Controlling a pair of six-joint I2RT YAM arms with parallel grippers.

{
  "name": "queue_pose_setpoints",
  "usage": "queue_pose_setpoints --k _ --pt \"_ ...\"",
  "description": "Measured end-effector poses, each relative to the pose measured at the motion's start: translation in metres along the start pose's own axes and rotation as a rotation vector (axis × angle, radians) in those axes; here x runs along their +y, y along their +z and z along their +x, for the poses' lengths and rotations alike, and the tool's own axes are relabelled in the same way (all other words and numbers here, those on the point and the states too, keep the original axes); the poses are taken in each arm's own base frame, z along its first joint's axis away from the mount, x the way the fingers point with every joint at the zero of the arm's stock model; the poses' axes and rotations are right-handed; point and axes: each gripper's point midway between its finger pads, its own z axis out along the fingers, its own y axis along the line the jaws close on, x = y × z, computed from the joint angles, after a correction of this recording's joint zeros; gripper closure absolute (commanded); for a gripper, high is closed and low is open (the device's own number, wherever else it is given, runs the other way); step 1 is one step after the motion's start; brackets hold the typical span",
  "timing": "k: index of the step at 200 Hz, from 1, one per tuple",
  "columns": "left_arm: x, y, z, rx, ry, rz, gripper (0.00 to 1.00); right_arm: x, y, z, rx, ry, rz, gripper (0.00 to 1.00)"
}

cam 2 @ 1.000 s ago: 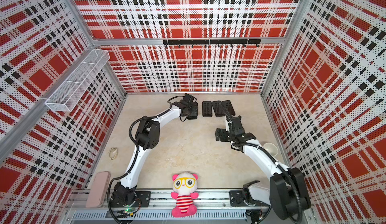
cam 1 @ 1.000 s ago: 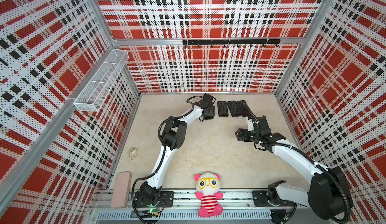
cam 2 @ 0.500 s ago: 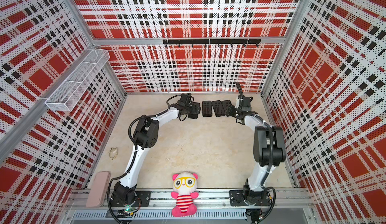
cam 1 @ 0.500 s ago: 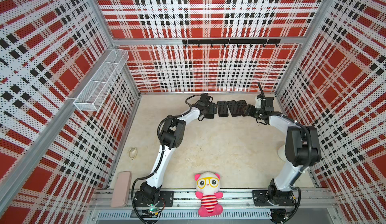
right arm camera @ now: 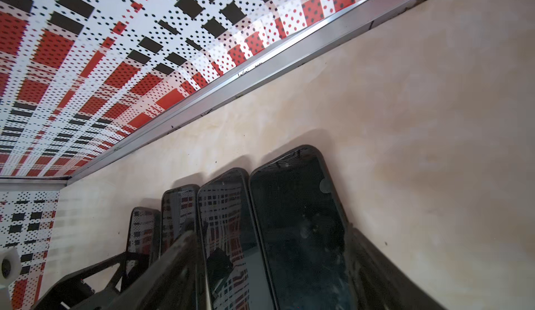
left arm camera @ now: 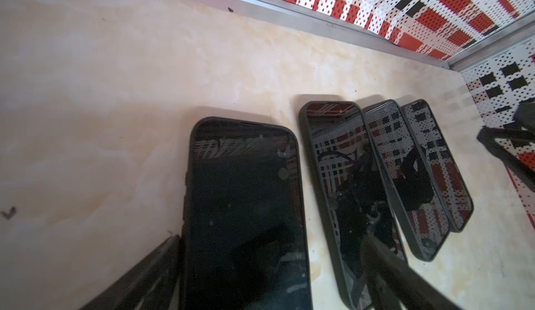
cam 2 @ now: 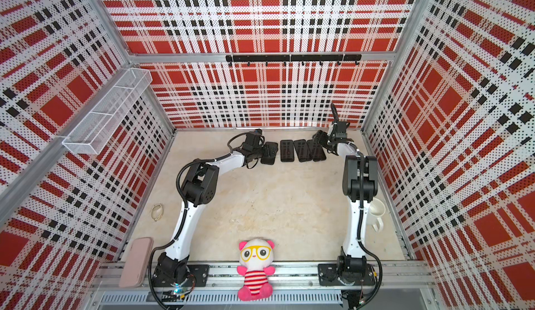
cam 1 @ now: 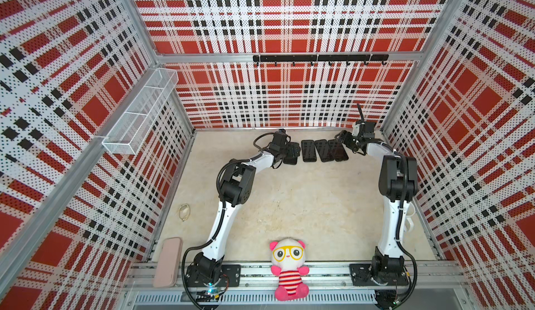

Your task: Put the phone into the phone case

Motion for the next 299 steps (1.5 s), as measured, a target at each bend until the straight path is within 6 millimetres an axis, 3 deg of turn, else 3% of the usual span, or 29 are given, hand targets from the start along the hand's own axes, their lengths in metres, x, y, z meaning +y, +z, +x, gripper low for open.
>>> queue_pose_setpoints --k 55,88,235,279,299 --pt "0.000 -0.001 -0.001 -0.031 -0.032 0.018 0.03 -0.019 0.012 0.019 0.072 0.066 0.061 0.15" --pt "0.000 -0.001 -0.002 -0.038 -0.038 0.022 0.03 -0.020 0.015 0.024 0.090 0.072 0.052 0.16" --pt "0.002 -0.002 -0.003 -0.042 -0.055 0.025 0.04 0.009 0.024 0.047 0.154 0.009 -0.100 0.19" --pt "0.008 -0.012 -0.003 -0.049 -0.069 0.022 0.02 0.015 0.019 0.051 0.132 -0.011 -0.121 0.13" --pt "0.015 -0.028 0.000 -0.044 -0.062 -0.008 0.02 0.022 0.007 0.059 0.147 -0.024 -0.115 0.00"
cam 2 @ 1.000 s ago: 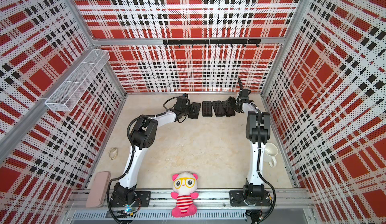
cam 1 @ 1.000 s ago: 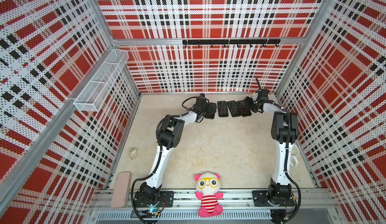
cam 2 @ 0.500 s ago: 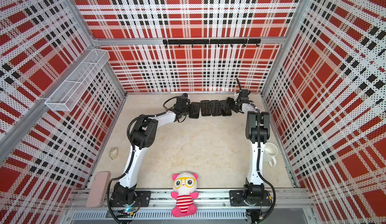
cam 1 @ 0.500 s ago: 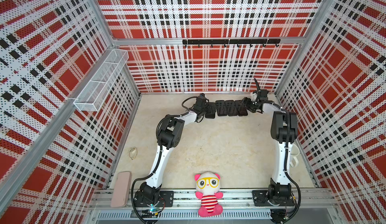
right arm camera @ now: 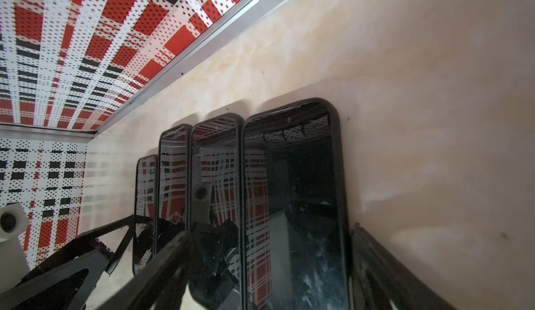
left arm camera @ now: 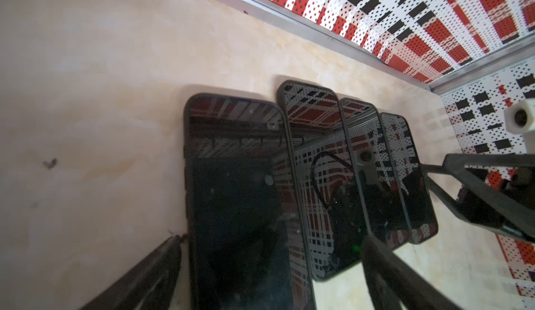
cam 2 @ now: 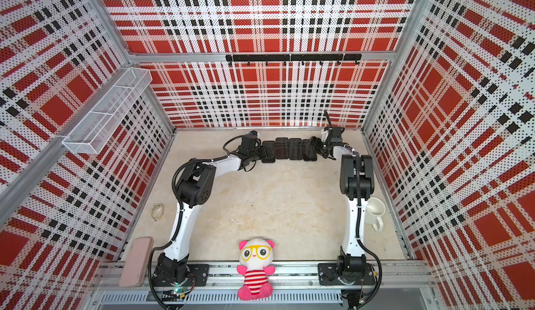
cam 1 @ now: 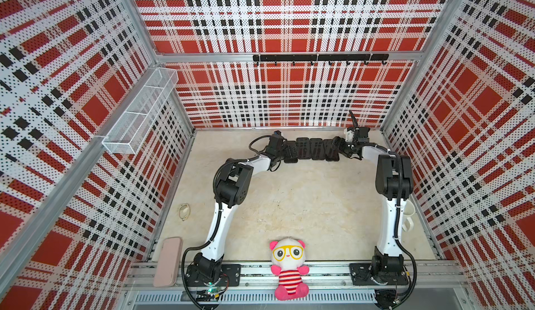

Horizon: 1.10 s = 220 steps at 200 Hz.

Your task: Put the phone into the phone case

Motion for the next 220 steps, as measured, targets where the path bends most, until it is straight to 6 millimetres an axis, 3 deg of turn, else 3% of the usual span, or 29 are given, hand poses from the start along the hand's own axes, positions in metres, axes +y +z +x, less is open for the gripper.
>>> queue_pose_setpoints --k 18,38,59,75,94,109,137,163,191,220 --pt "0.010 -0.021 -0.007 -0.015 0.014 -0.036 0.02 0.011 -0.018 0.005 -0.003 -0.023 0.005 0.00" --pt "0.020 -0.062 -0.033 -0.085 0.035 -0.081 0.02 0.027 -0.055 0.005 -0.058 -0.076 0.025 0.00" --pt "0.026 -0.126 -0.065 -0.212 0.061 -0.130 0.02 0.044 -0.103 -0.001 -0.157 -0.161 0.064 0.00" --pt "0.034 -0.185 -0.084 -0.335 0.077 -0.183 0.02 0.052 -0.138 0.000 -0.237 -0.234 0.106 0.00" --pt "0.048 -0.242 -0.087 -0.449 0.092 -0.260 0.02 0.046 -0.166 0.015 -0.294 -0.298 0.175 0.00" --pt "0.066 -0.271 -0.077 -0.498 0.098 -0.337 0.02 0.030 -0.178 0.034 -0.309 -0.318 0.247 0.00" --pt "0.107 -0.305 -0.044 -0.536 0.083 -0.497 0.02 -0.007 -0.191 0.077 -0.293 -0.313 0.377 0.00" --pt "0.138 -0.331 -0.016 -0.576 0.074 -0.600 0.02 -0.031 -0.202 0.102 -0.324 -0.308 0.456 0.00" --pt "0.169 -0.346 -0.010 -0.631 0.055 -0.692 0.02 -0.048 -0.204 0.114 -0.354 -0.314 0.509 0.00" --pt "0.190 -0.344 -0.012 -0.642 0.062 -0.753 0.02 -0.049 -0.206 0.112 -0.426 -0.337 0.506 0.00"
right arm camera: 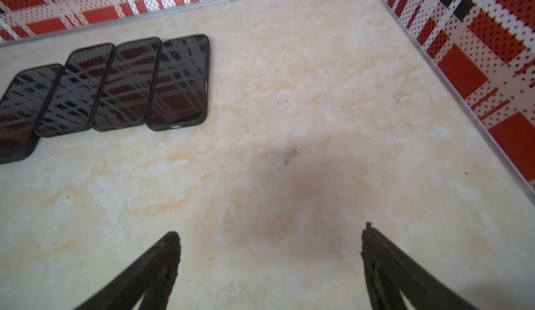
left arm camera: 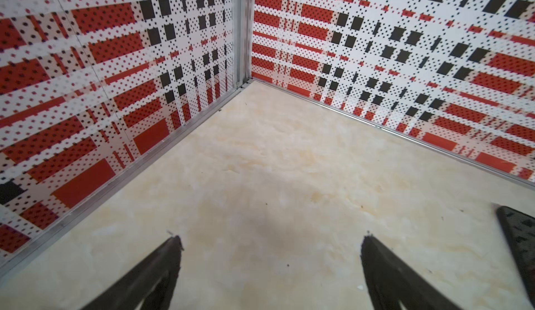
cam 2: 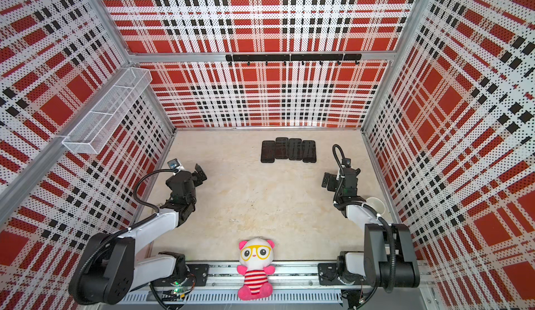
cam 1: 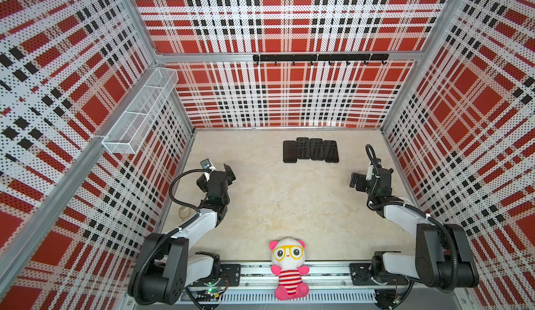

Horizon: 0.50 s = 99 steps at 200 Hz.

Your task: Put the phone into the phone case

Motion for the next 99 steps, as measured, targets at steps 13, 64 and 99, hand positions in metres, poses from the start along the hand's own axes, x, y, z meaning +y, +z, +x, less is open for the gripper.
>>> queue_pose_setpoints --k 13,64,99 --pt "0.001 0.005 -0.001 -0.017 0.010 -0.009 0.02 -0.001 0.000 0.000 -0.054 -0.002 -0.001 0.00" --pt "0.002 0.014 -0.023 -0.137 0.000 0.005 0.02 0.000 0.004 -0.008 -0.185 -0.029 -0.001 0.00" --pt "-0.003 0.015 -0.035 -0.205 -0.001 0.048 0.02 0.002 0.011 -0.018 -0.290 -0.057 0.008 0.00"
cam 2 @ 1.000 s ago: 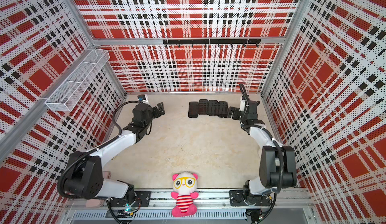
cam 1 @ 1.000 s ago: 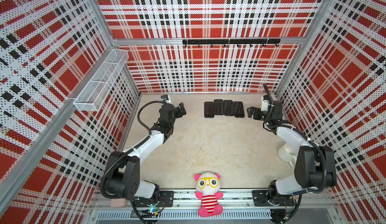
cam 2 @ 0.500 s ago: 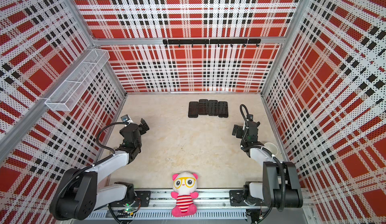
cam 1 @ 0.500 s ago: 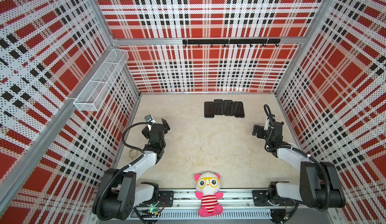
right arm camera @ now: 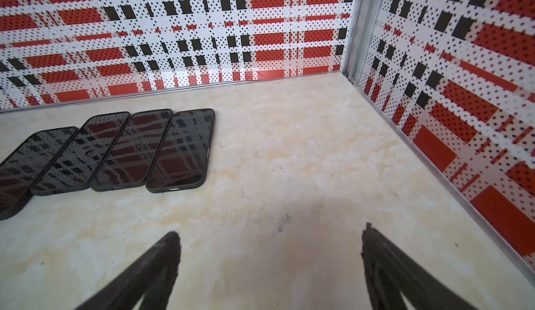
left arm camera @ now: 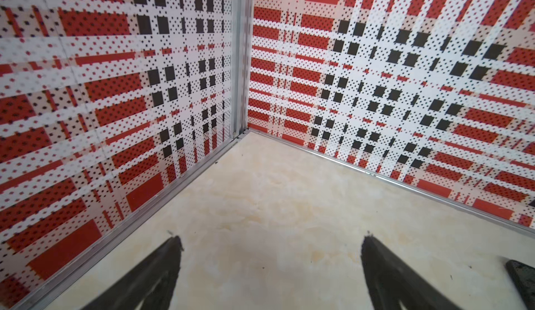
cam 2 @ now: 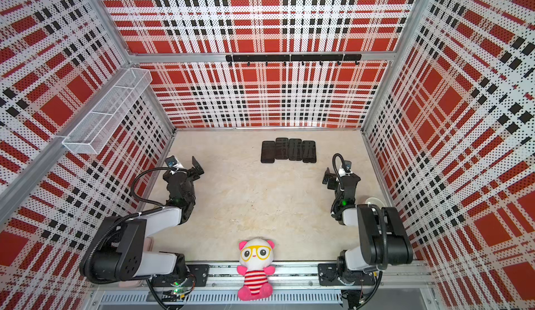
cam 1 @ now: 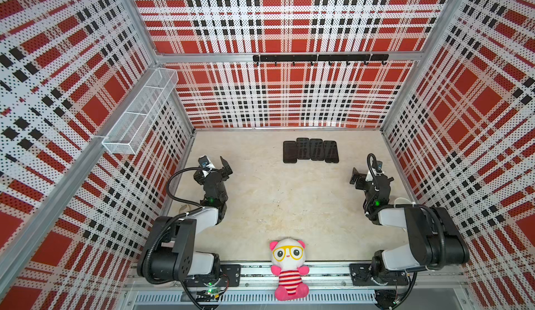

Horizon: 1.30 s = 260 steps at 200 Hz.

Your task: Put the phone into the phone case

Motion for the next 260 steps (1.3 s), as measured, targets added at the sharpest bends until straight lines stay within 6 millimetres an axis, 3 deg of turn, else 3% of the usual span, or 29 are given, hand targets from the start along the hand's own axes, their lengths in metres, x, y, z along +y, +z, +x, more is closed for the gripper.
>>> queue_pose_setpoints --k 25,92,126,178,260 --pt "-0.006 0.002 0.002 0.002 0.021 0.030 0.02 0.006 -0.003 0.015 0.013 -0.033 -0.014 0.00" --pt "0.015 -0.031 0.000 -0.040 0.014 0.042 0.02 0.009 -0.004 -0.005 -0.070 -0.035 -0.021 0.00" --pt "0.026 -0.029 0.018 -0.020 0.034 0.013 0.02 0.009 -0.005 -0.007 -0.077 -0.038 -0.021 0.00" --pt "0.027 -0.016 0.050 0.030 0.077 -0.001 0.02 0.011 -0.005 -0.007 -0.080 -0.045 -0.032 0.00" --pt "0.026 -0.021 0.031 -0.074 0.035 0.015 0.02 0.009 -0.005 -0.008 -0.081 -0.045 -0.022 0.00"
